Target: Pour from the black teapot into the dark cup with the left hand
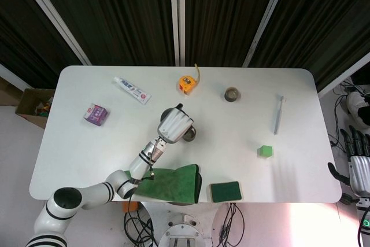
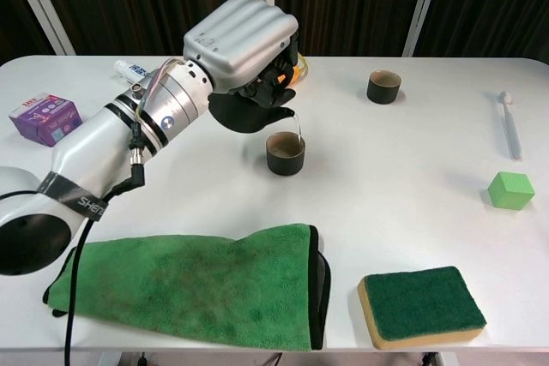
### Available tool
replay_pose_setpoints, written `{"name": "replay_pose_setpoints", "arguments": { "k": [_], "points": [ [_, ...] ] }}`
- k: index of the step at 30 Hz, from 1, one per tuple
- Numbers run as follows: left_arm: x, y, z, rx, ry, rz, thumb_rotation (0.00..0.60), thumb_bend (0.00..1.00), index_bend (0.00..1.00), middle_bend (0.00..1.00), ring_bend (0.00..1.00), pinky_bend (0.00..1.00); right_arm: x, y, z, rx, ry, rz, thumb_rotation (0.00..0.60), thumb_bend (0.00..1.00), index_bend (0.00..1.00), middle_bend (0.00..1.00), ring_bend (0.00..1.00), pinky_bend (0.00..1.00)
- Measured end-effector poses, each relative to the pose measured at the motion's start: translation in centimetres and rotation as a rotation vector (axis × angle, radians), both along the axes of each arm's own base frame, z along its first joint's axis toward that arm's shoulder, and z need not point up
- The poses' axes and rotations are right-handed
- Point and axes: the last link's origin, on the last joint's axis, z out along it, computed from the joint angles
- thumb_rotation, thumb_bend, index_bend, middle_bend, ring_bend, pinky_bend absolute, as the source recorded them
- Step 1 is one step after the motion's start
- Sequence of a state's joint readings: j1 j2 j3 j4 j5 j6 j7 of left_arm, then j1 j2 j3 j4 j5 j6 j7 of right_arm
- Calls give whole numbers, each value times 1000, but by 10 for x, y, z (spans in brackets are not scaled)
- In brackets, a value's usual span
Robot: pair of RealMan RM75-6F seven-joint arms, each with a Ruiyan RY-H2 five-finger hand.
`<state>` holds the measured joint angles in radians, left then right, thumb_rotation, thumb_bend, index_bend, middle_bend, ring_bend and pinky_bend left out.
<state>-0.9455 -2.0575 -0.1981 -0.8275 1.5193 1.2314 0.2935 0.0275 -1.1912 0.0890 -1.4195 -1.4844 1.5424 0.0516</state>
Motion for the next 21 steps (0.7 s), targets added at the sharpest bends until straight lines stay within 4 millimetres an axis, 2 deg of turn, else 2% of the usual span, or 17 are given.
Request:
{"name": "replay_pose_setpoints", "arguments": {
  "k": [21],
  "points": [
    [-2,-2,-1,22,27,-31,600,335,1000,1000,1000,545,0,0,0,0,1,0,600,212,0,0,0,0]
  ]
}}
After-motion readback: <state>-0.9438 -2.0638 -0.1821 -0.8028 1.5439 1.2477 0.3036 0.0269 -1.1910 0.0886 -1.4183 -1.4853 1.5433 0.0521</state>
